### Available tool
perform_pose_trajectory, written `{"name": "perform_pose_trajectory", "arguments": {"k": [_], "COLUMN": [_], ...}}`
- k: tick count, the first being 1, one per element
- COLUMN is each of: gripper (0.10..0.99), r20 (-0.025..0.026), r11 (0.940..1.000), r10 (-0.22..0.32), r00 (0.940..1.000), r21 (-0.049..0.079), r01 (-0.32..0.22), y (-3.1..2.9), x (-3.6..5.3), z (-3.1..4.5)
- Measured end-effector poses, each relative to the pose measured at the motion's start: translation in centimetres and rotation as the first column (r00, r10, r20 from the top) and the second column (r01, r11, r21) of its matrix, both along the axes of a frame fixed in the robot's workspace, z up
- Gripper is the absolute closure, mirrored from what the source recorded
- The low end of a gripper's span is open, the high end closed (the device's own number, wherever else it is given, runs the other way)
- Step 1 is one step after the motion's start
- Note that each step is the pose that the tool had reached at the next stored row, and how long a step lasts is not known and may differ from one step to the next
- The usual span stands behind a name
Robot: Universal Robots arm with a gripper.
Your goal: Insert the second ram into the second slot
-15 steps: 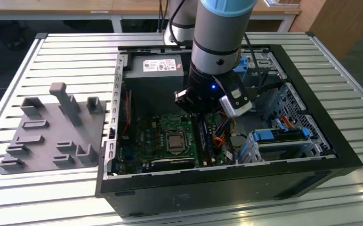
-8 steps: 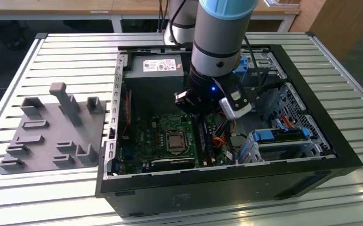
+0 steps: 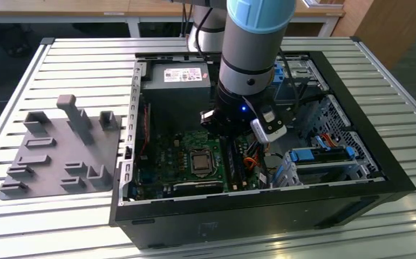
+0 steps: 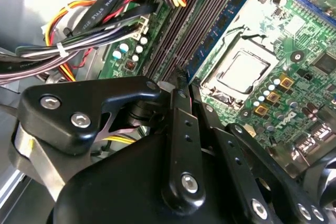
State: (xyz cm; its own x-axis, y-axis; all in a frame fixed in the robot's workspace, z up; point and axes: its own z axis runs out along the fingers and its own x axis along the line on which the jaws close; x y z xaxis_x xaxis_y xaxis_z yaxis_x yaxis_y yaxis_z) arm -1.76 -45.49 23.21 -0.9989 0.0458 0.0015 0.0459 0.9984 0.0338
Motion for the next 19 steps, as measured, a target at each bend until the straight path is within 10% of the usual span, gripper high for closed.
{"name": "perform_pose_trajectory", "arguments": {"k": [19], "gripper": [0.945], "r20": [0.0], "r11": [0.9993], "r10": [0.036], "r00": [0.9993], "r21": [0.0], "r01": [-0.036], "y": [-0.01], "x": [0.19], "z": [-0.89]}}
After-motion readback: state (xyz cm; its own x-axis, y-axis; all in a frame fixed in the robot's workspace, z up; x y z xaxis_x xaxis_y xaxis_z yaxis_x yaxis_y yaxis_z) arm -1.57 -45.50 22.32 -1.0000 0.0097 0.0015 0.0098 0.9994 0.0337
